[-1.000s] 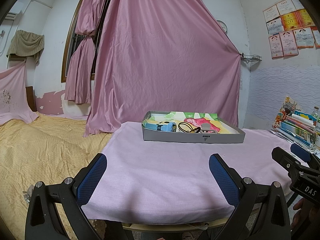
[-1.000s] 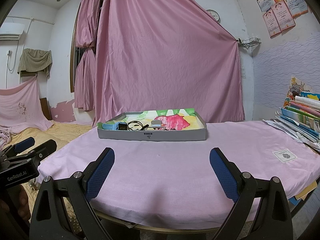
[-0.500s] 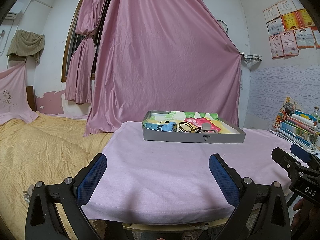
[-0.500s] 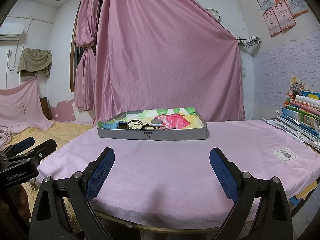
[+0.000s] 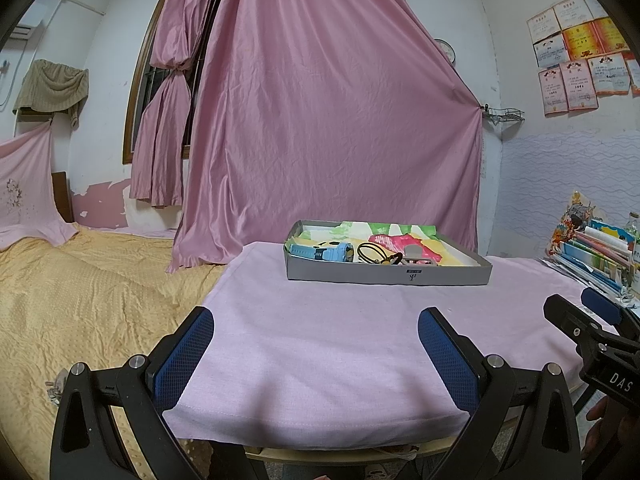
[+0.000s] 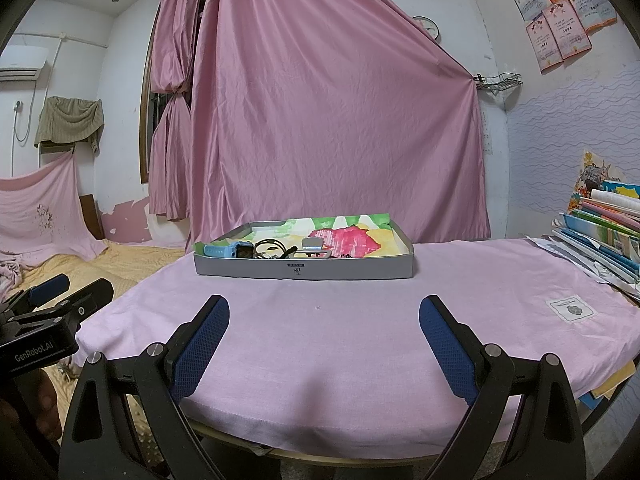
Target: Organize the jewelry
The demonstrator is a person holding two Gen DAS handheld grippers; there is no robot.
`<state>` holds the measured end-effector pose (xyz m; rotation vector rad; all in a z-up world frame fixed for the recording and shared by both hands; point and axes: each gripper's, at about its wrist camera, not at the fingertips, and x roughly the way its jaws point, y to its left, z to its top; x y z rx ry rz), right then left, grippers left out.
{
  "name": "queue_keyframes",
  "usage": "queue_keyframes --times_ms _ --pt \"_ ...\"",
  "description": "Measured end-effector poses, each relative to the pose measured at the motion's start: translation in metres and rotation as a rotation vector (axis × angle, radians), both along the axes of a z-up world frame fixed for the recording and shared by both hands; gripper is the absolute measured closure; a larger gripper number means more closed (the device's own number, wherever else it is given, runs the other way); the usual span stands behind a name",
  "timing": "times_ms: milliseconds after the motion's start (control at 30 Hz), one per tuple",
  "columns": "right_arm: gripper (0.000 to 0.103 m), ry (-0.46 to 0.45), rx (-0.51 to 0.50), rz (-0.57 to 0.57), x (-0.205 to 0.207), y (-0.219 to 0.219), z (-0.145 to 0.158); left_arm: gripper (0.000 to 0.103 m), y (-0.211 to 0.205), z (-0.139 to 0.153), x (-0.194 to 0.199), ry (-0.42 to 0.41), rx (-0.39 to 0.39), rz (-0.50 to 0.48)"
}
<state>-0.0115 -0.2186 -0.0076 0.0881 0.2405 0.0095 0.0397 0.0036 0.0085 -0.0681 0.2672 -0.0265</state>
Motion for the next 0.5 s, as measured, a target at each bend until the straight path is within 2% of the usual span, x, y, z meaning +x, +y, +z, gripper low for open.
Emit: queue_keyframes --times_ms 500 --pt "0.009 0.001 0.001 0.0 0.0001 -0.0001 -0.0005 0.0 0.0 -0.0007 -0.0003 0.0 0.005 -0.005"
